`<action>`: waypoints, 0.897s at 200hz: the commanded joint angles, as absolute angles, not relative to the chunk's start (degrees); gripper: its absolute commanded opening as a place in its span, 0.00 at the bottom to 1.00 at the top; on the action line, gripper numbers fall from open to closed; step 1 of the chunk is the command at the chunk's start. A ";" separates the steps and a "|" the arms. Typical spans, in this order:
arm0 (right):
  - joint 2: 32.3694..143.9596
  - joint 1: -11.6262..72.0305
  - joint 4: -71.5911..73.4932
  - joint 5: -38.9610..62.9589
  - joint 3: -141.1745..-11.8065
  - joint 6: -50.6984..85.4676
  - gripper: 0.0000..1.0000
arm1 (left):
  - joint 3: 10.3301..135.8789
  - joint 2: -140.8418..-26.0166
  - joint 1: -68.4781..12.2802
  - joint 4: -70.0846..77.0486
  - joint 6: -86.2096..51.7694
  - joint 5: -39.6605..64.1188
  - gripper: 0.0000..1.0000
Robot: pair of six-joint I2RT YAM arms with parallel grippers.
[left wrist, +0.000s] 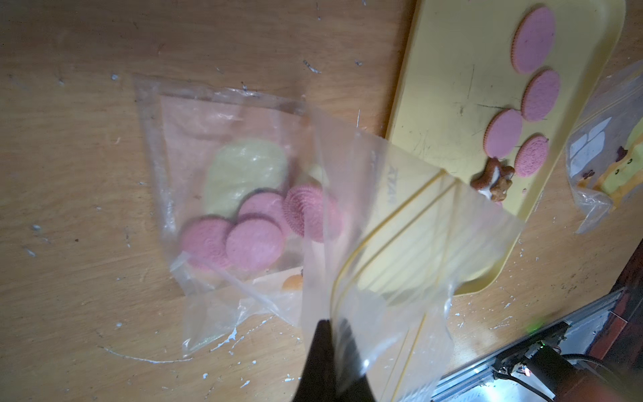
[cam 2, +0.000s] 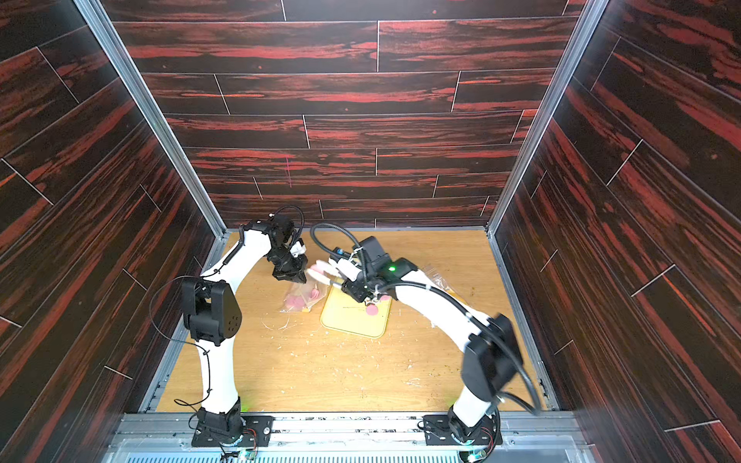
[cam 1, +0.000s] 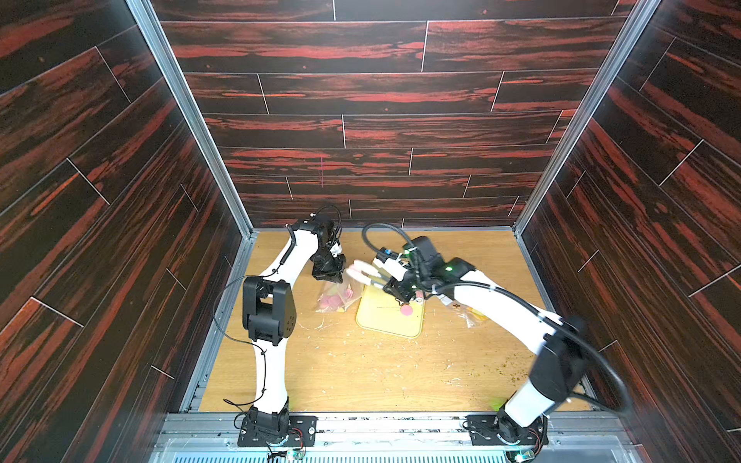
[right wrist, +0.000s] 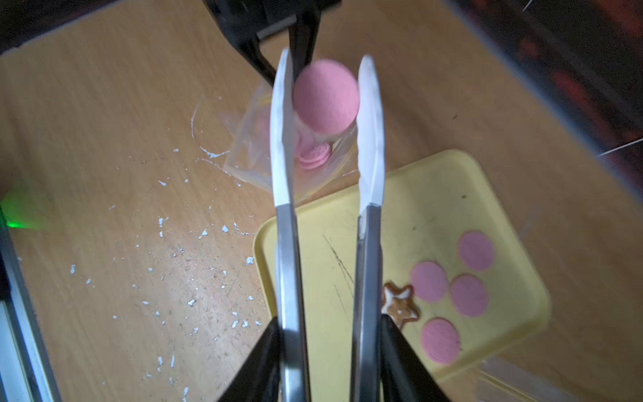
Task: Put the cookies into a resealable bag to prevent moisture
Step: Place the cookie in the ziploc bag, then place the clamp on the tray.
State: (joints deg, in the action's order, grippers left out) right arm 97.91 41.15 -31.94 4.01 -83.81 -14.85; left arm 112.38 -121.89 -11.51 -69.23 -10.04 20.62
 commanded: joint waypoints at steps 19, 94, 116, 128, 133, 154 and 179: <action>94.34 41.27 -29.55 6.50 -83.33 -15.34 0.54 | 113.33 -119.71 -11.26 -70.93 -8.99 20.74 0.00; 80.03 38.08 -24.39 -0.75 -58.60 -13.48 0.53 | 112.95 -116.68 -11.25 -74.08 -6.30 14.43 0.00; 81.41 40.66 -15.80 -4.74 -52.06 -12.33 0.54 | 111.20 -113.53 -11.60 -74.10 -4.57 13.74 0.00; 83.22 40.96 -11.79 -6.13 -50.50 -10.99 0.54 | 109.92 -111.52 -11.84 -74.07 -3.68 12.06 0.00; 84.04 41.12 -10.18 -6.87 -50.06 -10.63 0.54 | 109.47 -110.73 -11.95 -74.07 -3.37 11.46 0.00; 87.24 41.28 -5.63 -8.76 -49.66 -9.27 0.55 | 107.83 -107.87 -12.55 -75.19 -1.78 7.13 0.00; 91.98 41.63 -2.50 -7.42 -50.51 -8.79 0.58 | 105.58 -104.54 -13.73 -77.95 1.06 4.55 0.00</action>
